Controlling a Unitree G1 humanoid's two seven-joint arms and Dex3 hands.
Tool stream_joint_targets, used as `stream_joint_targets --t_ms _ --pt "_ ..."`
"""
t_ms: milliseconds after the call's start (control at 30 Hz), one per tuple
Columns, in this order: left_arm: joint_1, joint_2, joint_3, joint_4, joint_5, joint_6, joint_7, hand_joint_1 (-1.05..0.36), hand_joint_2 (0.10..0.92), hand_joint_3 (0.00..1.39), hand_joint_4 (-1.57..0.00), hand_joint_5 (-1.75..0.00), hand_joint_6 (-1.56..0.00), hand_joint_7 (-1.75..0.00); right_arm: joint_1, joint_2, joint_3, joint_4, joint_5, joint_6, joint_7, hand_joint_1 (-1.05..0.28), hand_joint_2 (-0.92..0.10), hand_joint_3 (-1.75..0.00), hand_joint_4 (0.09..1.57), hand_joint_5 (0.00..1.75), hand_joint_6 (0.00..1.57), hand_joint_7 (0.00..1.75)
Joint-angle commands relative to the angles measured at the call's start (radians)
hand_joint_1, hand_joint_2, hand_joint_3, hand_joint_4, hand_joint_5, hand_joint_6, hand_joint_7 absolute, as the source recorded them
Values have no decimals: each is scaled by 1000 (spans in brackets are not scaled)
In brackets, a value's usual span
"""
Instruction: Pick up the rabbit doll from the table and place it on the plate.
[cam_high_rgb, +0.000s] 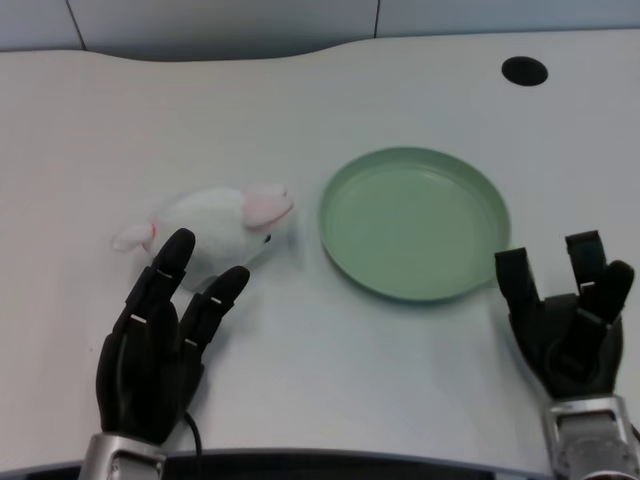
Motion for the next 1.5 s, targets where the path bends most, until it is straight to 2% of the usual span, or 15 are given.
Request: stream_joint_targets --t_ms 33,100,233,333,433,500,567,633,767,867,967,1133,1233,1367,1500 --pt "43 -61 -5 -12 0 -2 6 -785 921 222 -318 -768 -430 -1 87 1 -5 -13 9 14 6 -572 -921 -148 767 1746 652 1616" --pt "44 -62 -5 -13 0 -5 7 -779 921 227 -317 -769 -427 0 101 2 -1 -33 10 20 -3 -580 -921 -132 759 1746 624 1666" --pt "37 -57 -6 -4 7 -12 14 -779 921 238 -315 -772 -427 -1 122 -5 3 -51 15 23 12 -581 -921 -154 743 1746 560 1720" --pt "33 -56 -6 -1 9 -20 15 -777 921 250 -319 -779 -430 -3 126 4 8 -64 12 9 6 -578 -921 -178 746 1746 550 1727" --pt "23 -48 -9 -3 35 -90 19 -751 921 268 -314 -774 -432 -3 124 10 9 -66 14 14 -7 -584 -921 -164 748 1746 549 1729" --pt "10 -28 -18 -8 75 -176 29 -766 921 222 -345 -611 -423 -3 118 11 10 -60 12 13 -14 -589 -921 -157 755 1746 563 1735" --pt "-13 17 -39 -6 139 -272 27 -784 921 233 -341 -506 -412 -1 113 13 13 -58 7 8 -33 -592 -921 -145 771 1746 591 1714" --pt "-44 76 -66 3 224 -379 42 -796 921 199 -371 -364 -424 -3 108 13 15 -51 5 5 -40 -585 -921 -151 779 1746 636 1646" --pt "-93 178 -118 27 414 -554 152 -836 921 85 -481 -155 -435 -1 100 11 19 -38 7 12 -41 -570 -921 -161 779 1746 653 1616" --pt "-162 276 -165 68 574 -686 247 -794 921 58 -466 -92 -413 -1 91 11 21 -23 5 3 -42 -571 -921 -159 788 1746 669 1603" --pt "-253 385 -217 112 812 -753 445 -812 916 33 -453 -54 -393 -1 86 11 22 -12 7 8 -35 -567 -921 -156 781 1746 670 1586" --pt "-361 505 -336 113 1203 -701 891 -882 917 13 -424 -16 -389 -4 88 15 21 -14 8 8 -46 -561 -921 -159 786 1746 673 1602" --pt "-422 545 -429 137 1339 -633 1089 -904 889 1 -428 -13 -396 -5 88 12 20 -10 9 9 -42 -560 -921 -163 785 1746 664 1613" --pt "-533 557 -584 234 1482 -505 1311 -877 842 0 -440 -14 -398 -4 90 19 17 -15 11 -4 -41 -566 -921 -175 785 1746 662 1627" --pt "-603 526 -696 346 1520 -396 1388 -862 832 4 -410 -1 -386 0 92 24 15 -21 15 -4 -41 -565 -921 -171 789 1746 658 1641"
